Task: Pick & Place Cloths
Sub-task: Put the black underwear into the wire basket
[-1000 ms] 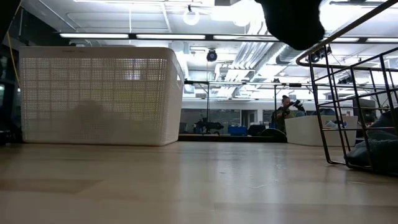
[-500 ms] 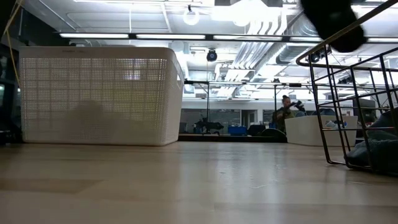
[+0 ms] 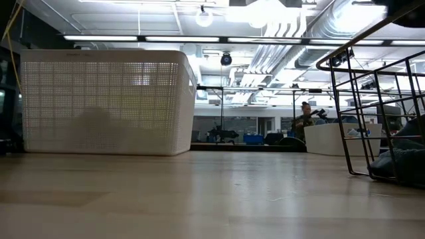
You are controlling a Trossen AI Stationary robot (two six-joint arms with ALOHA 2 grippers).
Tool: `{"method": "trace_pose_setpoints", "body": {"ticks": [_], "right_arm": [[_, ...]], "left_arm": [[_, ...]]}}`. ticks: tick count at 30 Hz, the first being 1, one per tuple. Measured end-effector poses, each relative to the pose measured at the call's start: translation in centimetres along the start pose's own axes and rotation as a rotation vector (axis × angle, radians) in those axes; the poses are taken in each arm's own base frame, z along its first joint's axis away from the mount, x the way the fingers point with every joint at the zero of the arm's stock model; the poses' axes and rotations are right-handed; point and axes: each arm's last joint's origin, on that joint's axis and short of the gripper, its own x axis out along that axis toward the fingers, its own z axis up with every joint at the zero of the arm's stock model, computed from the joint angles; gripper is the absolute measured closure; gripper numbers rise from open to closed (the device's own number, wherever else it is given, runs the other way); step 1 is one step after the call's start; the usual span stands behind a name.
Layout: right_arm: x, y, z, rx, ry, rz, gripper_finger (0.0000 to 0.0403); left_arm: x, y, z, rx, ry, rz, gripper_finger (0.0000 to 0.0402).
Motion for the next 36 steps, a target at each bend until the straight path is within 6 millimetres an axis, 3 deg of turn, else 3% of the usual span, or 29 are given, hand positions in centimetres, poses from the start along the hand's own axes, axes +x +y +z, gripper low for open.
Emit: {"method": "trace_pose_setpoints", "body": {"ticks": [6,17,23,36], "right_arm": [[0.4,0.2,-1.6,0.043,0.048,-0.090,0.0371],[4.5,0.8,-4.0,0.047,0.188,-0.261,0.0371],[6.6,0.6,-4.6,0.065,0.242,-0.349,0.0371],[11.0,-0.4,-5.7,0.057,0.334,-0.502,0.0371]], "left_arm": [[-1.0,0.0,0.5,0.031,-0.064,-0.008,0.0083],[-0.5,-0.2,0.0,0.038,-0.215,-0.063,0.0083],[-0.8,-0.2,-2.6,0.028,-0.249,-0.095,0.0083],[-4.7,-0.1,-9.1,-0.055,-0.404,-0.088,0.0083]]}}
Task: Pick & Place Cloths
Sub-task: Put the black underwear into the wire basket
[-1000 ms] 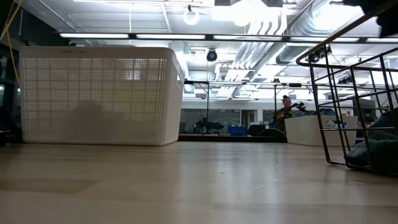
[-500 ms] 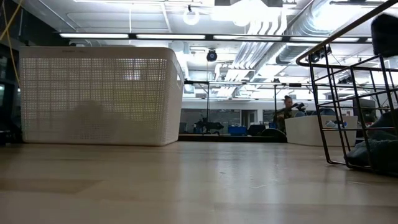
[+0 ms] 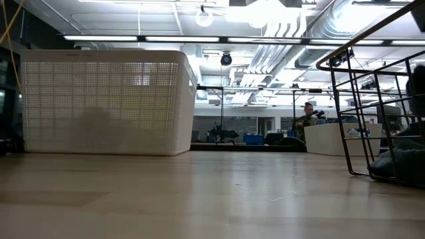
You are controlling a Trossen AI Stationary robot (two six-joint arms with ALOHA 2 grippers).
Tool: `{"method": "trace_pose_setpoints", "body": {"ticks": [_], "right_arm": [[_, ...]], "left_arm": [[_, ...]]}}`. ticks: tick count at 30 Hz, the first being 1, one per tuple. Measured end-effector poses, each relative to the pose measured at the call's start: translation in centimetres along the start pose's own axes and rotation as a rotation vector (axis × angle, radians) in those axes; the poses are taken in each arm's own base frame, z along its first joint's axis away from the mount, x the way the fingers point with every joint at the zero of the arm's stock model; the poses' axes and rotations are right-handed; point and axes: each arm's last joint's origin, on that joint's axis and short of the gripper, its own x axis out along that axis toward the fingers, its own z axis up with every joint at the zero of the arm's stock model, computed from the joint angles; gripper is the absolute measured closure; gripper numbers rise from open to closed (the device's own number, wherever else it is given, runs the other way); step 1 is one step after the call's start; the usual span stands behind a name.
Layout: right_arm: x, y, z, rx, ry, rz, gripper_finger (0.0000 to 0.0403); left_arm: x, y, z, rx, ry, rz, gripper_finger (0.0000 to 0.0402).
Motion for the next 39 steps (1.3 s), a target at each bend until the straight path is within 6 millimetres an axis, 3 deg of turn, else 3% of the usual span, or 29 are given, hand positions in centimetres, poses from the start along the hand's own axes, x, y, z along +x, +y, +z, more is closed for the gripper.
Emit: {"method": "trace_pose_setpoints", "body": {"ticks": [8,14,20,24,34,39], "right_arm": [[3.1,0.9,0.7,0.020,0.077,-0.020,0.0371],[3.3,1.0,1.3,0.073,0.131,0.039,0.0359],[1.8,1.0,1.4,0.177,0.101,0.104,0.0273],[0.5,0.9,1.4,0.274,0.067,0.149,0.0237],[-4.2,1.4,1.8,0.289,-0.274,0.391,0.0218],[-5.2,1.5,0.9,0.271,-0.276,0.435,0.0218]], "left_arm": [[-3.9,0.8,-2.3,-0.037,-0.095,-0.014,0.0083],[-6.4,1.7,-4.5,-0.057,-0.150,0.002,0.0083],[-8.3,2.4,-6.3,-0.073,-0.188,-0.015,0.0083],[-9.5,2.9,-7.2,-0.101,-0.207,-0.045,0.0083],[-11.0,4.7,-9.3,-0.078,-0.213,-0.101,0.0083],[-11.9,5.6,-10.1,-0.089,-0.236,-0.109,0.0083]]}}
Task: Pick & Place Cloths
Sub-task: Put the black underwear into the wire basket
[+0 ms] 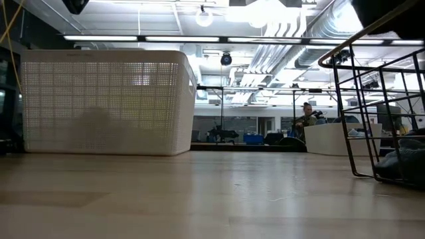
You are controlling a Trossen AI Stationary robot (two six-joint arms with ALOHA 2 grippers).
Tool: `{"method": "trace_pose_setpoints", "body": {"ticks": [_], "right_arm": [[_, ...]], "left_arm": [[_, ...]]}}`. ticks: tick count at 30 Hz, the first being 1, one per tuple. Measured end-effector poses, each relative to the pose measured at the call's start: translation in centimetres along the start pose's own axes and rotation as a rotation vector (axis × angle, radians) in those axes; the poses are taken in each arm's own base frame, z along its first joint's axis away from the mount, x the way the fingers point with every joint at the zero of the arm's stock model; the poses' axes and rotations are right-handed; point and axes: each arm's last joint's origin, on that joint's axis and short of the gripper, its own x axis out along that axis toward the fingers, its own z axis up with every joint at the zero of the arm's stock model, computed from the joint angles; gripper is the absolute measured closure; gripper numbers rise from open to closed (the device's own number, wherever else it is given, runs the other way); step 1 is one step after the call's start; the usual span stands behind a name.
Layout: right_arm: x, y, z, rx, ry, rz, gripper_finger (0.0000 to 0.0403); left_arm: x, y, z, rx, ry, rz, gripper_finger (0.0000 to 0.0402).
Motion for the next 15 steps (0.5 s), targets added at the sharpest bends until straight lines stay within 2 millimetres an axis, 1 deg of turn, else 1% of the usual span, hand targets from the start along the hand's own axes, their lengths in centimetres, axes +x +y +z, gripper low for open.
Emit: {"method": "trace_pose_setpoints", "body": {"ticks": [4,8,10,15], "right_arm": [[-0.1,-0.6,-0.9,0.064,0.066,-0.070,0.0217],[-0.1,-1.3,-1.3,0.141,0.077,-0.147,0.0217],[0.0,-1.3,-1.4,0.171,0.075,-0.154,0.0217],[0.0,-1.3,-1.4,0.164,0.076,-0.150,0.0217]], "left_arm": [[-0.5,0.6,-0.6,-0.008,-0.002,-0.014,0.0083],[-1.1,0.8,-0.6,-0.018,-0.009,-0.048,0.0083],[-1.2,0.8,-0.6,-0.014,-0.012,-0.061,0.0083],[-1.3,0.8,-0.6,-0.003,-0.014,-0.067,0.0083]]}}
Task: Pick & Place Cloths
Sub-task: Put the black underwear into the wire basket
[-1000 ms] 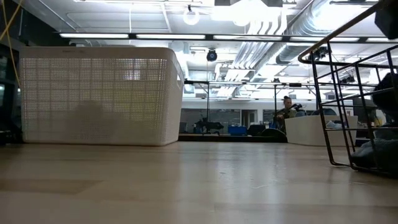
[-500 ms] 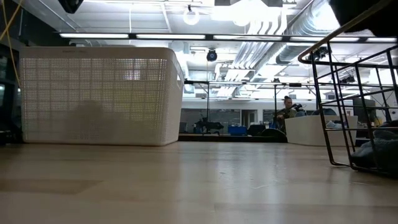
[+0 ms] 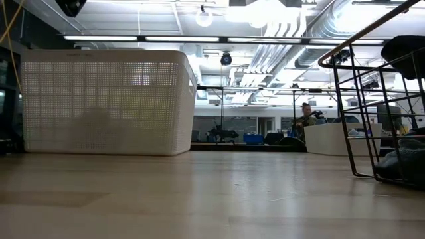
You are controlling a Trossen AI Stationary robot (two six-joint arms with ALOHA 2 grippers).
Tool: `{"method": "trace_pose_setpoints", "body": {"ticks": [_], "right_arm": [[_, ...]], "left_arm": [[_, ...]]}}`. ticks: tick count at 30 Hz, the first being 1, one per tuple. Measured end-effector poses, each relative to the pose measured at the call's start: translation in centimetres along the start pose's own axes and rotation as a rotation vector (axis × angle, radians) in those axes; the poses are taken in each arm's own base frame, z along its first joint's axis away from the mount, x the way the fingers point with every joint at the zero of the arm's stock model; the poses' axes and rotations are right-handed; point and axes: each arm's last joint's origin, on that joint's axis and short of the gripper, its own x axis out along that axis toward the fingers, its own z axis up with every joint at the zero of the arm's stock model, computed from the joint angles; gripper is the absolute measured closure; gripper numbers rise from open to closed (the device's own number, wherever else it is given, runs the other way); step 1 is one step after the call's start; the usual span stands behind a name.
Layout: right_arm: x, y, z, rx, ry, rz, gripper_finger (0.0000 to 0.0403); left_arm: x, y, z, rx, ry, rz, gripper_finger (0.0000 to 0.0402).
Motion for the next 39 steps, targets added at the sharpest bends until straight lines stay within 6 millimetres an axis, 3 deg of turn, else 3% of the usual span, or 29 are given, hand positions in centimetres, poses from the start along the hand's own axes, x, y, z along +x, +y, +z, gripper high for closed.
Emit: {"method": "trace_pose_setpoints", "body": {"ticks": [8,15,28,39], "right_arm": [[0.00,0.00,-0.02,0.034,0.006,0.000,0.0217],[0.01,-0.52,0.13,0.051,0.112,-0.067,0.0212],[0.02,-0.17,0.08,0.047,0.122,-0.031,0.0100],[-0.27,-0.32,-0.27,0.104,0.250,-0.054,0.0088]], "left_arm": [[0.00,0.00,0.00,0.004,0.000,0.000,0.0083],[0.01,0.00,0.00,0.029,0.000,0.000,0.0083],[0.02,0.02,0.01,0.028,-0.001,0.003,0.0083],[0.02,0.00,0.01,0.024,0.001,-0.003,0.0083]]}}
